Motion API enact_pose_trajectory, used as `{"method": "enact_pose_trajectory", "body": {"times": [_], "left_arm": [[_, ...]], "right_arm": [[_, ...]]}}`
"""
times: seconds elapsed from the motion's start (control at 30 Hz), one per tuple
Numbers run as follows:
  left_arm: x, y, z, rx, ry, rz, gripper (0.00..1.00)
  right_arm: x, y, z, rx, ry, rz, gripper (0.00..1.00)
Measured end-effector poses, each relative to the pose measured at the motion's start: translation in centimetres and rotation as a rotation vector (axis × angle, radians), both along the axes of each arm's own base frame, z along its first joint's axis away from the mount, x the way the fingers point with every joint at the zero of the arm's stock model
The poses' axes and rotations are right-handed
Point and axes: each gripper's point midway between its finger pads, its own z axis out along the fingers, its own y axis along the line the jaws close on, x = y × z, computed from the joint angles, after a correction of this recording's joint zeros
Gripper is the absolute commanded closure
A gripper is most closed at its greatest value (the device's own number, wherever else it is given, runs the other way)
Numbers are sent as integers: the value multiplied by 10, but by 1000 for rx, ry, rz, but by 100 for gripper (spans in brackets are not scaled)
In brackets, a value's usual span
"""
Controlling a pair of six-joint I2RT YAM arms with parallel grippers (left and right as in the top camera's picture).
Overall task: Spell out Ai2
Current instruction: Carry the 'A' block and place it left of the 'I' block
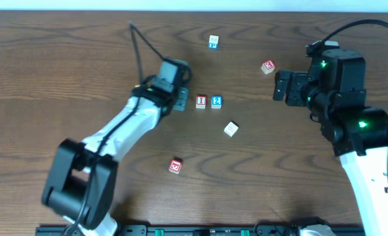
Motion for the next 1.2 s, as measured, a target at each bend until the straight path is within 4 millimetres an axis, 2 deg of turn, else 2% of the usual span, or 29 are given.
{"method": "enact_pose_trajectory", "body": {"times": [0.03,0.13,0.2,0.67,1.17,1.2], "left_arm": [[0,-7,-3,-5,12,2,78],[3,-24,-6,-29,22,15,81],[3,-28,-11,-44,36,40,83],[-9,-20,-52,-49,155,180,84],[-15,-26,-55,-83,192,180,83],[-15,-26,-55,-84,193,180,80]], "right_arm": [[0,0,0,2,1,3,1],[-1,1,-1,3,6,10,1],[-1,1,-1,4,7,12,1],[-1,2,-1,-1,8,22,1],[-1,2,-1,-2,7,22,1],[-1,2,-1,-2,7,22,1]]}}
